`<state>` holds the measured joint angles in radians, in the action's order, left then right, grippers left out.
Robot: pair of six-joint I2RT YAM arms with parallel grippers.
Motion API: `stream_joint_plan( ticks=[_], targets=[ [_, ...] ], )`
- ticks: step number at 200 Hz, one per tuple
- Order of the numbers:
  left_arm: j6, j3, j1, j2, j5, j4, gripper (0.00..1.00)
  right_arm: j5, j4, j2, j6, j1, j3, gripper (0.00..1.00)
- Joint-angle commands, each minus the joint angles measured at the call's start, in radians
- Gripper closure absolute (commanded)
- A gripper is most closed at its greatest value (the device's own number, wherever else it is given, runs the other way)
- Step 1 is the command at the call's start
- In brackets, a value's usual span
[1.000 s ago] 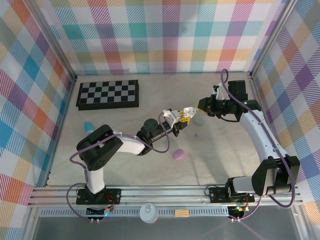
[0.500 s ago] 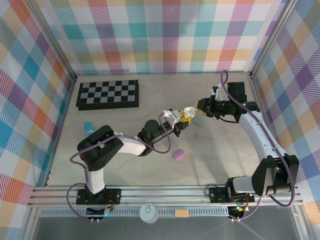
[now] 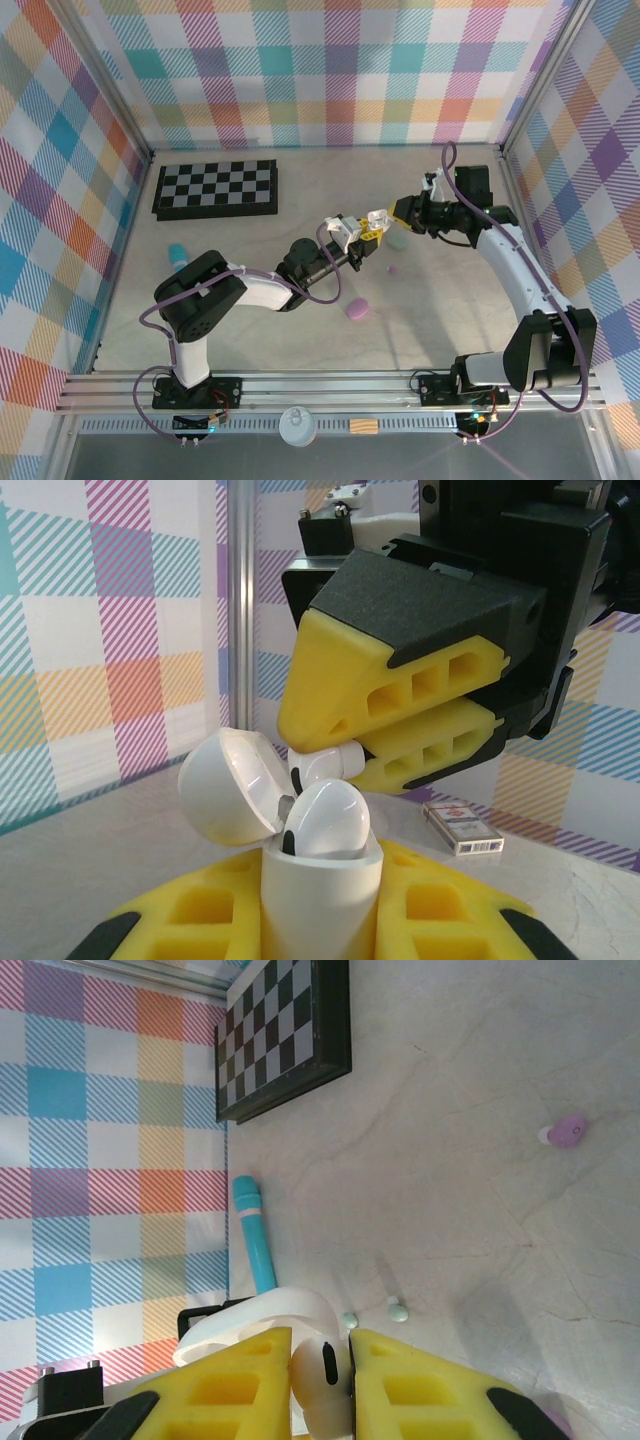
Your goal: Insert the wireless bluetooth earbuds into the charging case
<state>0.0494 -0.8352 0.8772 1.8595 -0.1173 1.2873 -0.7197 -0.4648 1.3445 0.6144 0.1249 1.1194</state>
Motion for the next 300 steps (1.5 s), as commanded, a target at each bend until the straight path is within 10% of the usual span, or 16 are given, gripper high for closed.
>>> stream_joint_plan(
  ticks=[1, 220, 300],
  targets=[
    [-0.025, -0.027, 0.01, -0.043, 0.01, 0.066, 1.0, -0.024, 0.057, -0.015, 0.011, 0.002, -0.024, 0.81],
    [-0.012, -0.051, 0.009, -0.039, 0.012, 0.073, 1.0, 0.077, -0.063, -0.154, -0.055, -0.005, 0.004, 0.37],
    [0.003, -0.002, 0.009, -0.108, -0.062, 0.073, 1.0, 0.151, -0.125, -0.107, -0.045, -0.056, 0.073, 0.48]
  ],
)
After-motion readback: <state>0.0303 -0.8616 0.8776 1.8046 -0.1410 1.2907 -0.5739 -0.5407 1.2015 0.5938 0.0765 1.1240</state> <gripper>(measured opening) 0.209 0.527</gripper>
